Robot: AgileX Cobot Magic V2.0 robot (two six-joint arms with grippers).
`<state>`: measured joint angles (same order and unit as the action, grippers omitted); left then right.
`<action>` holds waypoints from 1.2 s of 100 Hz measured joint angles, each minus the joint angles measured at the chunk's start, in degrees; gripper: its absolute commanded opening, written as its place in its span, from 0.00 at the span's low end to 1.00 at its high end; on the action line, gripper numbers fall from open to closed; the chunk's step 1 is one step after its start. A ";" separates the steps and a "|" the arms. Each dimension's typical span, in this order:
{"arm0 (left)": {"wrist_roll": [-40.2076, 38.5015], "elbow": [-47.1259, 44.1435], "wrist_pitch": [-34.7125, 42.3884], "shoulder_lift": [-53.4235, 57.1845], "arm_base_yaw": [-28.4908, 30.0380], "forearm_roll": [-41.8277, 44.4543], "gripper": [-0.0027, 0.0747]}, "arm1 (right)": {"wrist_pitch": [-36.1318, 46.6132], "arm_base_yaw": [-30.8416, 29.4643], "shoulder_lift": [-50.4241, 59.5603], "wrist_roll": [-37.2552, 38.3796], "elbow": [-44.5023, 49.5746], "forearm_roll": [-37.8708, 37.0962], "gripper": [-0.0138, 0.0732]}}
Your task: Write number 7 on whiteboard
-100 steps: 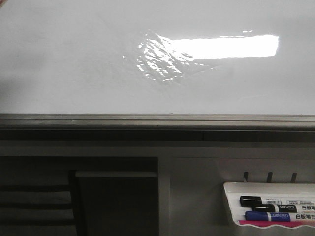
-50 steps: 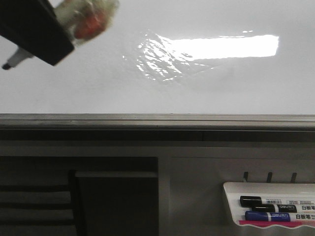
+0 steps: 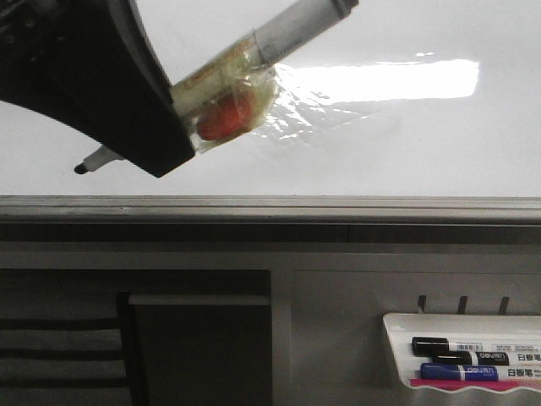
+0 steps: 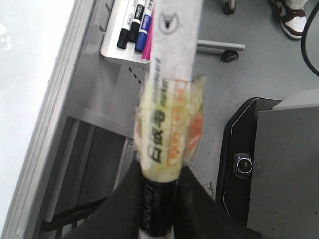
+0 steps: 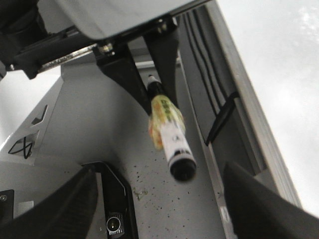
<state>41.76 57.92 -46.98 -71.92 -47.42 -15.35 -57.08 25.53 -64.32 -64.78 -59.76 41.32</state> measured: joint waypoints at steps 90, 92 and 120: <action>0.33 0.00 0.71 0.00 0.00 1.66 0.01 | 4.28 5.90 -12.36 -0.16 -3.71 -0.18 0.47; 0.33 0.00 0.71 0.00 0.00 1.66 0.01 | 4.25 5.90 -12.36 -0.16 -3.71 -0.18 0.47; 0.33 0.00 0.71 0.00 0.00 1.66 0.01 | 4.30 5.90 -12.36 -0.16 -3.71 -0.40 0.34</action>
<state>42.10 57.92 -46.27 -71.92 -47.42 -13.69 -52.78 31.43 -76.69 -64.94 -63.47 40.92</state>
